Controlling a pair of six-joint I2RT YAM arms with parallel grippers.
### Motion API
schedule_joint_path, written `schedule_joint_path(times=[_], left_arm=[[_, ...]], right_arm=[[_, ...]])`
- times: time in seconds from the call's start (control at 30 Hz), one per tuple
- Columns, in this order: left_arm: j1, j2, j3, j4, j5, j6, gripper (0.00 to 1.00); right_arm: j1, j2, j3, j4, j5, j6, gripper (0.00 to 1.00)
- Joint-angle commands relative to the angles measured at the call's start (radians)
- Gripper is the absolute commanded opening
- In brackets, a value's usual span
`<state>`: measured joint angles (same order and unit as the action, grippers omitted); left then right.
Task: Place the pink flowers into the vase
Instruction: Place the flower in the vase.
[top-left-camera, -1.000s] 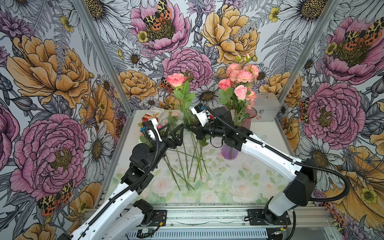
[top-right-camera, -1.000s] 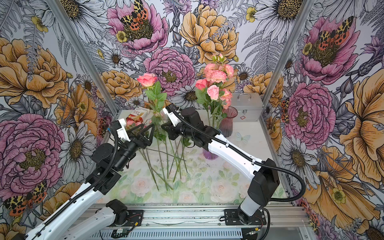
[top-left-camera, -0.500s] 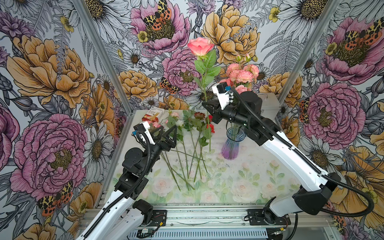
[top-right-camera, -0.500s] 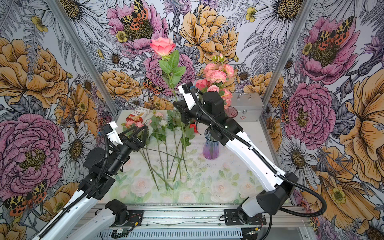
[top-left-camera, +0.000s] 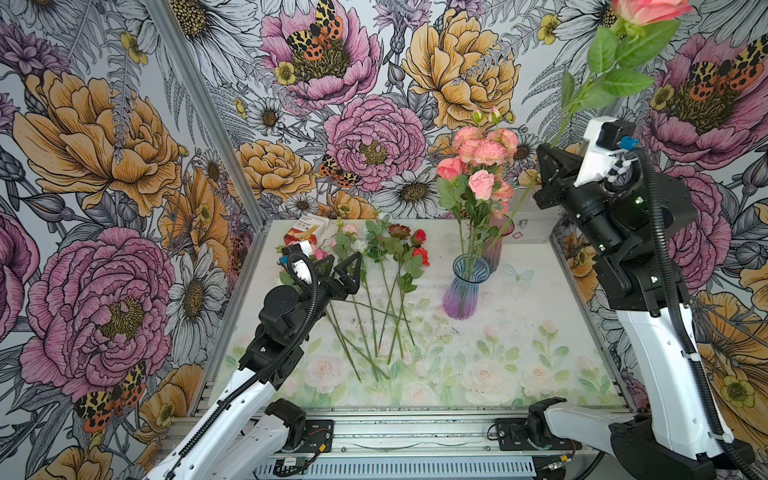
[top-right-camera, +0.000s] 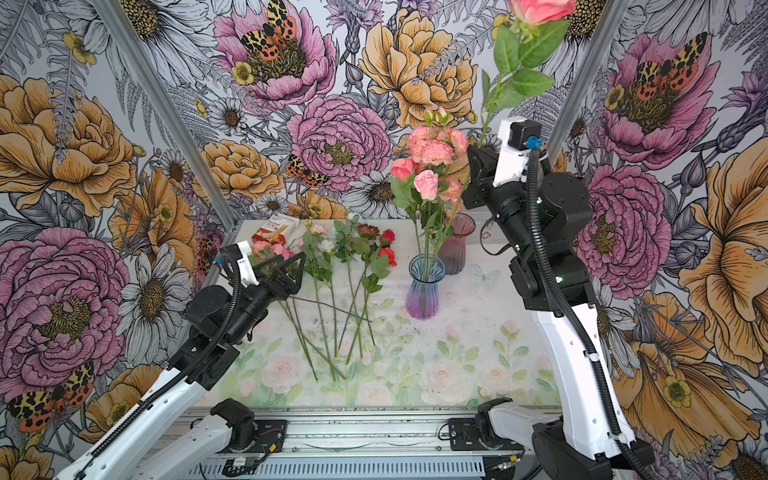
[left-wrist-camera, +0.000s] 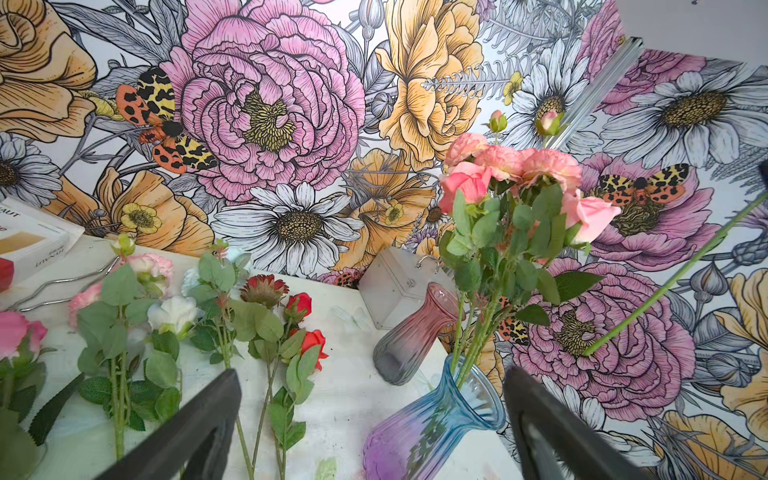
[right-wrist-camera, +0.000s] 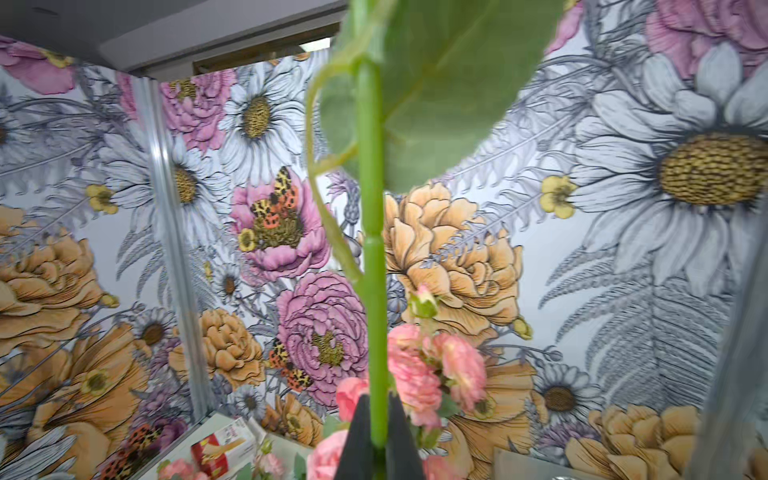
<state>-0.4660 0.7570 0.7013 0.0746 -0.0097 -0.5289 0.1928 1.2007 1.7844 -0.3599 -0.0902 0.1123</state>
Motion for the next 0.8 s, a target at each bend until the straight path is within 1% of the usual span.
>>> schedule_joint_path(times=[0.0, 0.1, 0.23, 0.4, 0.53, 0.67, 0.77], left_arm=[[0.010, 0.016, -0.002, -0.017, 0.038, -0.005, 0.99], [0.013, 0.041, 0.005, -0.008, 0.071, -0.008, 0.99], [0.012, 0.065, 0.021, -0.033, 0.096, 0.006, 0.99], [0.021, 0.075, 0.011, -0.043, 0.108, 0.017, 0.99], [0.029, 0.091, 0.006, -0.042, 0.132, 0.024, 0.99], [0.027, 0.101, 0.004, -0.034, 0.144, 0.017, 0.99], [0.029, 0.112, 0.007, -0.034, 0.153, 0.022, 0.99]], right_arm=[[-0.089, 0.013, 0.028, -0.019, 0.098, 0.052, 0.00], [-0.193, 0.053, 0.039, -0.016, 0.086, 0.099, 0.00], [-0.267, 0.132, 0.065, 0.007, 0.060, 0.099, 0.00], [-0.298, 0.256, 0.080, 0.097, 0.070, 0.063, 0.00], [-0.310, 0.365, 0.098, 0.192, 0.023, 0.073, 0.00], [-0.309, 0.476, 0.133, 0.265, 0.017, 0.061, 0.00], [-0.307, 0.526, 0.123, 0.356, -0.002, 0.075, 0.00]])
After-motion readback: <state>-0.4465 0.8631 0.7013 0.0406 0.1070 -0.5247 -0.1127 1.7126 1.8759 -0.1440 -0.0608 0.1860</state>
